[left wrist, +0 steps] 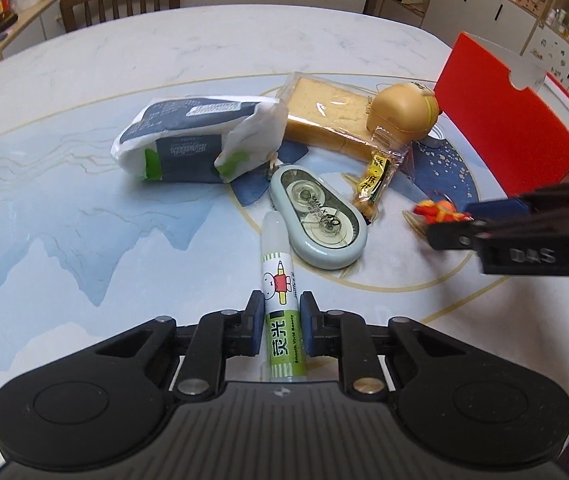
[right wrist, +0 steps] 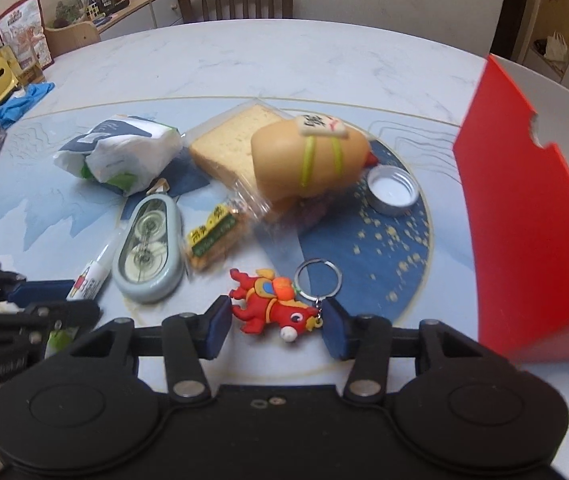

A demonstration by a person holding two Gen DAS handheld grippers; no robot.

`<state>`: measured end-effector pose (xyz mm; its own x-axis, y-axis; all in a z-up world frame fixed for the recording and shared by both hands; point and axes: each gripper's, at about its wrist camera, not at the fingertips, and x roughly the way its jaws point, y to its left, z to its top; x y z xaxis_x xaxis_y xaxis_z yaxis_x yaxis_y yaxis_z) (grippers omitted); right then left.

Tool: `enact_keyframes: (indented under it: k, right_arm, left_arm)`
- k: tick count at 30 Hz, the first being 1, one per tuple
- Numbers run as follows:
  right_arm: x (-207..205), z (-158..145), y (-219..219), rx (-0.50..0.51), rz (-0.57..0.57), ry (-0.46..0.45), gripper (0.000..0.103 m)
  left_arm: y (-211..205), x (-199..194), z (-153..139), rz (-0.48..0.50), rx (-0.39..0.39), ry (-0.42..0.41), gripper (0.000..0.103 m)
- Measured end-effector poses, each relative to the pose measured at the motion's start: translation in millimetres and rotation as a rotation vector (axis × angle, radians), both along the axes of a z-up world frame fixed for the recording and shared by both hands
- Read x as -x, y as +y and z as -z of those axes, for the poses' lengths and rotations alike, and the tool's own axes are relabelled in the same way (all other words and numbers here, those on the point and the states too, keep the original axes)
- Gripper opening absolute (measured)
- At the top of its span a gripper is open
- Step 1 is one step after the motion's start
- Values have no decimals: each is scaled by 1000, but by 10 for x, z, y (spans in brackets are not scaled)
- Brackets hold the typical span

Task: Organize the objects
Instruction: 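Close the left tool on the white glue stick while the right tool grips the red dragon keychain, then lift the glue stick and dragon keychain and carry both over the shoebox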

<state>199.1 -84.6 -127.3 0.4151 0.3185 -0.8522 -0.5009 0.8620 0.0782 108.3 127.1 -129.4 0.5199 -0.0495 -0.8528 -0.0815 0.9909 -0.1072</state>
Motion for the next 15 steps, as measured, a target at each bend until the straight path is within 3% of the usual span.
enact_keyframes:
  k: [15]
  right_arm:
    - [288, -533, -576, -102, 38, 4, 48]
  left_arm:
    - [3, 132, -205, 18, 50, -32, 17]
